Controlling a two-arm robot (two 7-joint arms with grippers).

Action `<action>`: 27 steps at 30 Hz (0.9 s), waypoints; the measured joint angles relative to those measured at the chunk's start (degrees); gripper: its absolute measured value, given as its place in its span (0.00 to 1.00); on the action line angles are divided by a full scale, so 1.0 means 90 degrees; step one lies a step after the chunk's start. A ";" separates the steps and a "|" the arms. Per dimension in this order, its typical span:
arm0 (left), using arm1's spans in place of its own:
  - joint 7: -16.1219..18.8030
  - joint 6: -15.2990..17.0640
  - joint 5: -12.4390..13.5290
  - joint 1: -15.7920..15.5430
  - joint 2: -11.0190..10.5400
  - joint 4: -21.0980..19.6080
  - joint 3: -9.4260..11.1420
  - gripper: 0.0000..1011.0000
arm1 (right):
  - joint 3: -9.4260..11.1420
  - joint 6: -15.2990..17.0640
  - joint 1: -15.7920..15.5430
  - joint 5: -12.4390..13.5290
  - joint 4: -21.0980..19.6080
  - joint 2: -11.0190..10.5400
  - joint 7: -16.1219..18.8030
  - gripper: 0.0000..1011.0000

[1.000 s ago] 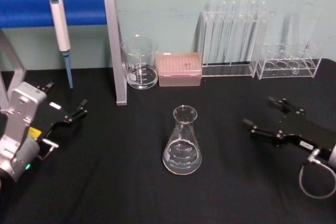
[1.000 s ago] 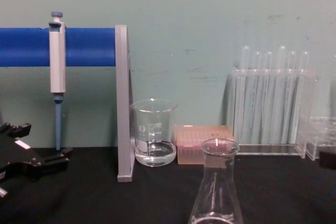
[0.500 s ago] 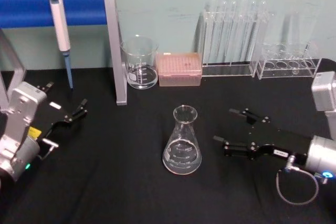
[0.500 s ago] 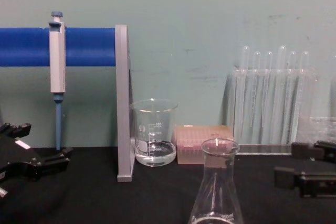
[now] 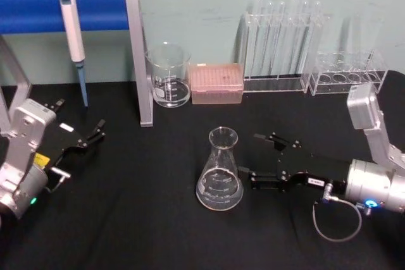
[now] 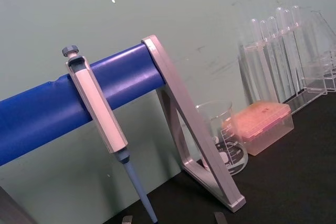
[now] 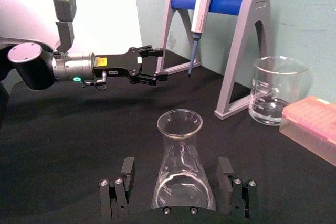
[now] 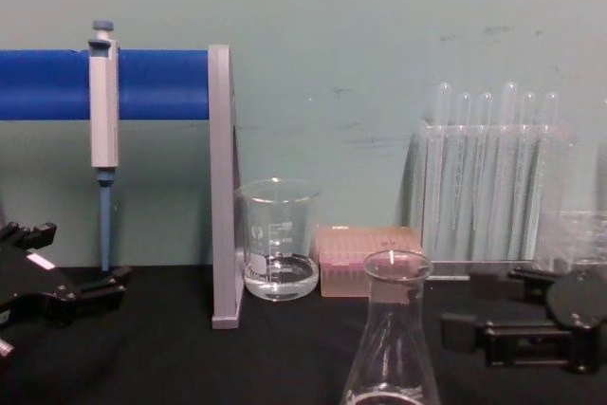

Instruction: Grasp the erlenmeyer flask with one hand, shake it three times, then place it back.

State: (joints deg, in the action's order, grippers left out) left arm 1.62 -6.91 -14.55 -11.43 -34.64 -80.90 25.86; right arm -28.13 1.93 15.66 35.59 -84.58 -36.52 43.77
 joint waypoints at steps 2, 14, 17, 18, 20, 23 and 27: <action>0.0000 0.0000 0.0000 0.0000 0.0000 0.0000 0.0000 0.99 | -0.0075 -0.0012 0.0109 -0.0006 0.0117 0.0055 0.0043 0.99; 0.0000 0.0000 0.0000 0.0000 0.0000 0.0000 0.0000 0.99 | -0.0477 -0.0154 0.0751 -0.0086 0.0848 0.0396 0.0336 0.99; 0.0000 0.0000 0.0000 0.0000 0.0000 -0.0001 0.0000 0.99 | -0.0554 -0.0180 0.0870 -0.0087 0.0986 0.0477 0.0412 0.99; 0.0000 0.0000 0.0000 0.0000 0.0000 0.0000 0.0000 0.99 | -0.0571 -0.0188 0.0898 -0.0085 0.1014 0.0495 0.0430 0.99; 0.0000 0.0000 0.0000 0.0000 0.0000 0.0000 0.0000 0.99 | -0.0601 -0.0201 0.0945 -0.0081 0.1067 0.0527 0.0466 0.99; 0.0000 0.0000 0.0000 0.0000 0.0000 0.0000 0.0000 0.99 | -0.0658 -0.0230 0.1020 -0.0073 0.1154 0.0575 0.0522 0.99; 0.0000 0.0000 0.0000 0.0000 0.0000 0.0000 0.0000 0.99 | -0.0706 -0.0252 0.1082 -0.0053 0.1218 0.0603 0.0569 0.99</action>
State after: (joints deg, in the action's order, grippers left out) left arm 1.62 -6.91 -14.55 -11.43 -34.65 -80.90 25.87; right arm -34.48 -0.34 25.39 35.11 -73.62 -31.09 48.89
